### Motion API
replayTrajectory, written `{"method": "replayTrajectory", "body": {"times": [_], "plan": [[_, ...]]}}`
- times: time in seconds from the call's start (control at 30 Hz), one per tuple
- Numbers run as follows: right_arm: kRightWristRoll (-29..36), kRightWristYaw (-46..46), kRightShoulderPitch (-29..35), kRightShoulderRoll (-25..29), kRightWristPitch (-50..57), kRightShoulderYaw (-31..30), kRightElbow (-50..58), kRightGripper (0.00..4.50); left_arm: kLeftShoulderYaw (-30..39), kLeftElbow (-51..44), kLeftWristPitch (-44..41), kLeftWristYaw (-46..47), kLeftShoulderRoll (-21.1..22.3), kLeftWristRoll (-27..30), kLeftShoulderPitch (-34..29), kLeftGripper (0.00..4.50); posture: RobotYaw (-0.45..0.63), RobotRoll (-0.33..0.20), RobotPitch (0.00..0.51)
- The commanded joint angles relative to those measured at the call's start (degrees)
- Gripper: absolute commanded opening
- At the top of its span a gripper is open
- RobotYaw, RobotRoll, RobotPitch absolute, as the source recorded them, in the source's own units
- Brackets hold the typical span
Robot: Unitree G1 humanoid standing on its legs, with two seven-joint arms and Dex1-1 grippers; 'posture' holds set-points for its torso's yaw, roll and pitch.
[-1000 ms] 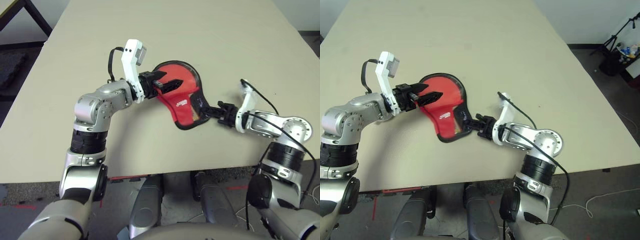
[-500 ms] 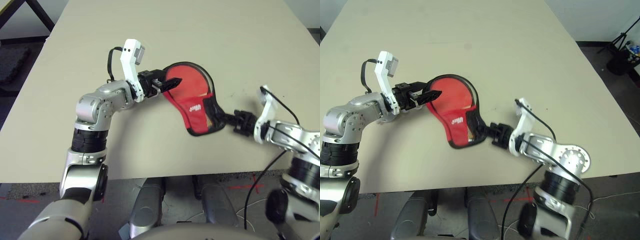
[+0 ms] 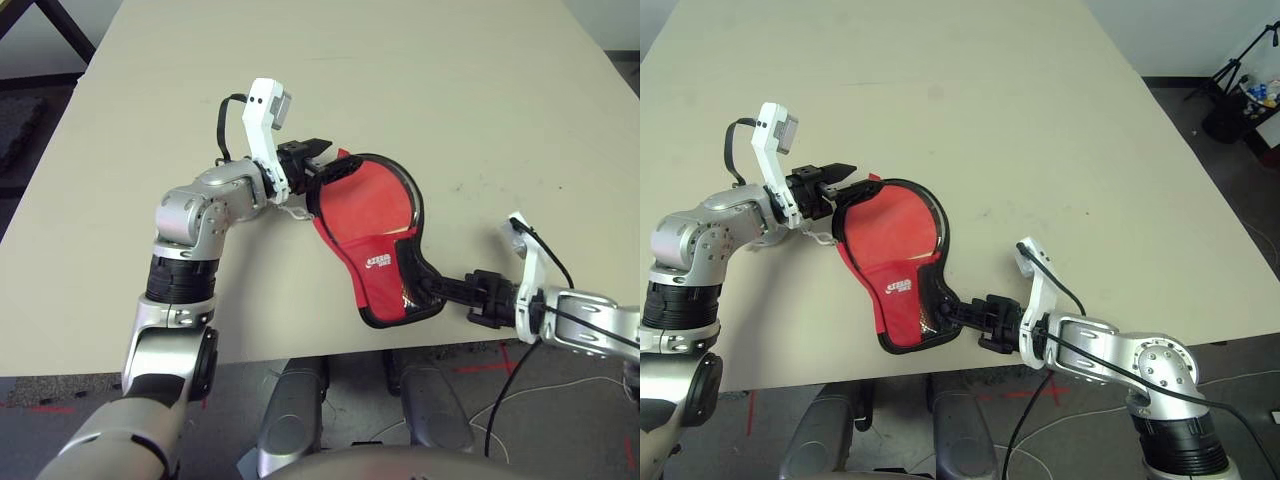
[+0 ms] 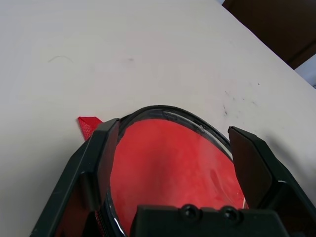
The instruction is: Store the ping-pong paddle in its case and zip it.
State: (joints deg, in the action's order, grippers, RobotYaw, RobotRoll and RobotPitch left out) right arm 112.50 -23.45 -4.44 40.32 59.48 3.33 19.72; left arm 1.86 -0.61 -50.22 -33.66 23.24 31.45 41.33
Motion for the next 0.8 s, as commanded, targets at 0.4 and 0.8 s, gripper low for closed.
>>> {"method": "replayTrajectory", "body": {"times": [0.4, 0.8], "plan": [[0.5, -5.7, 3.8, -0.8, -5.3, 2.9, 1.9, 0.0, -1.3, 2.6, 1.1, -1.5, -0.1, -1.5, 1.1, 4.5, 0.03, 0.0, 0.27], [0.5, -5.9, 10.8, 2.1, -6.5, 9.9, 4.7, 0.0, -1.3, 3.6, 1.7, -2.5, 0.2, -2.0, 1.4, 4.5, 0.0, 0.0, 0.275]]}}
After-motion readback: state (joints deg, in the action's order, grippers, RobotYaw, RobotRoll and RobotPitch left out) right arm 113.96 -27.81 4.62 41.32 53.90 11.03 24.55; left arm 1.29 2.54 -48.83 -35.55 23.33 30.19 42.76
